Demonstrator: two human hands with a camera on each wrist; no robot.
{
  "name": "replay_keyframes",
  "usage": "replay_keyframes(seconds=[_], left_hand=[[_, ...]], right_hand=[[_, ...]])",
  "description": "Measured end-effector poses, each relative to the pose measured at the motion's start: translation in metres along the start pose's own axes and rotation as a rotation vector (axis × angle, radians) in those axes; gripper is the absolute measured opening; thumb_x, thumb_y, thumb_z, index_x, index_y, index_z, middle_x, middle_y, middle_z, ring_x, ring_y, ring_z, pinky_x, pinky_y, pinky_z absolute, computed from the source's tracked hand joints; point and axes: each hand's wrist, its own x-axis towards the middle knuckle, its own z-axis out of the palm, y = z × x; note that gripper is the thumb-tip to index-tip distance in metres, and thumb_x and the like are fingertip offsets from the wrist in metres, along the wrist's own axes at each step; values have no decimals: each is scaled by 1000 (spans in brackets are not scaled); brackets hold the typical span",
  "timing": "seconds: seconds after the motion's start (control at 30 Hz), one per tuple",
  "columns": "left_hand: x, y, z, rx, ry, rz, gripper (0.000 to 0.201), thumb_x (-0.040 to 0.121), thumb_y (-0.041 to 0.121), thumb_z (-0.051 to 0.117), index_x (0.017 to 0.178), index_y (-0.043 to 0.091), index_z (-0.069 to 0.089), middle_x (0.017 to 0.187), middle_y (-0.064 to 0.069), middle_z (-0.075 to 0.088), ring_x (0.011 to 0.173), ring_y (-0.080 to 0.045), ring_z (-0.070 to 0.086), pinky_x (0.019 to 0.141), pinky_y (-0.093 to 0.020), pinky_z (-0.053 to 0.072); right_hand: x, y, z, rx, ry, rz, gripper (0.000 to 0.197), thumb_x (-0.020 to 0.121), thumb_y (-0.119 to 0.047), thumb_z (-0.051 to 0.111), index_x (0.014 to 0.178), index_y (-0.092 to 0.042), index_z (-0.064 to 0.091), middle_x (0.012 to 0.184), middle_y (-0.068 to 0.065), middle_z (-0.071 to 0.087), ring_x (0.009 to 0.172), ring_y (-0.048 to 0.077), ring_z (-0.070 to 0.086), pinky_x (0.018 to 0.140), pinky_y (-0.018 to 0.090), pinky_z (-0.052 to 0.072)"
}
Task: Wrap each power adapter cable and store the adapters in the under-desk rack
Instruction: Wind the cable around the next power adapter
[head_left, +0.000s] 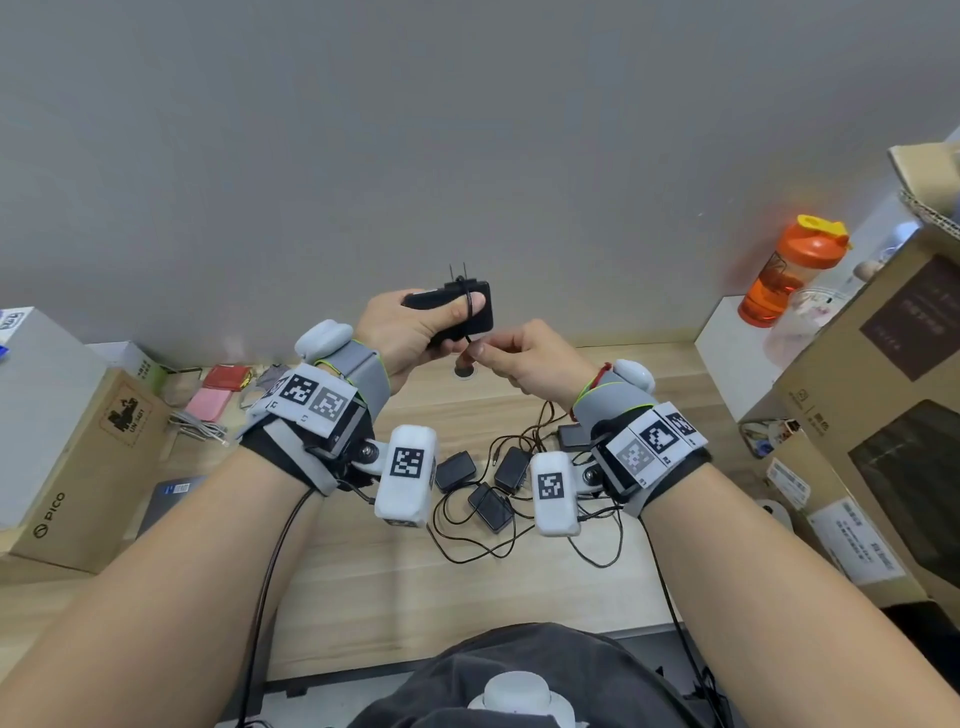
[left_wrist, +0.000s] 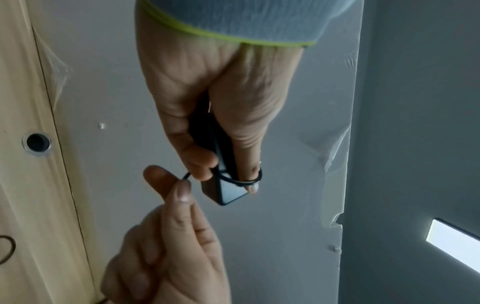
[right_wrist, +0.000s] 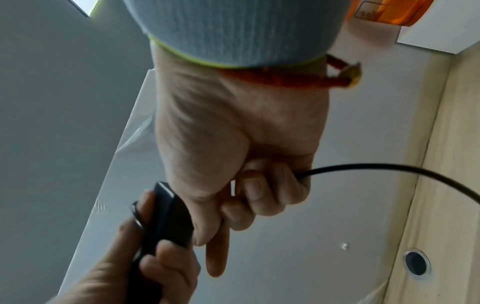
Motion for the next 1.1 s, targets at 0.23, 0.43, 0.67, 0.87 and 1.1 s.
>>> replay_keyframes(seconds=[0.23,0.43,0.67,0.87,1.1], left_hand=[[10,-8,-11,99,82,-12,39,72,18,86,99,0,65,81,-12,68,51,-16,60,51,-19,50],[6,-10,-9,252,-18,-19,42,70,21,86,100,-2,67,87,-16,72,51,-16,62,52,-20,51],[1,-4,-2,392,-131,-11,32,67,16,88,86,6,65,82,-13,69,61,-22,65,59,-26,59],[0,3,1,453,-195,-8,37,65,17,89,89,4,64,83,-15,70,61,-25,66,63,-31,59],[-5,10,5,482,-319,9,30,69,12,86,88,4,64,72,-9,70,59,-22,65,61,-29,57]], right_hand=[[-6,-23,-18,-90,0,-67,23,95,-19,63,97,0,75,37,-17,45,39,-1,42,45,7,28],[4,-27,-31,-87,110,-144,20,89,-22,71,76,-7,74,47,-14,43,47,2,32,50,14,27],[12,-29,-40,10,165,-181,17,84,-18,76,70,-15,67,53,-4,37,52,8,30,57,22,30],[15,-25,-43,50,144,-170,15,82,-15,77,71,-13,67,64,6,44,54,6,37,59,16,38],[19,-11,-47,119,161,-92,23,85,-31,74,67,-19,68,66,10,49,55,15,36,54,28,31]])
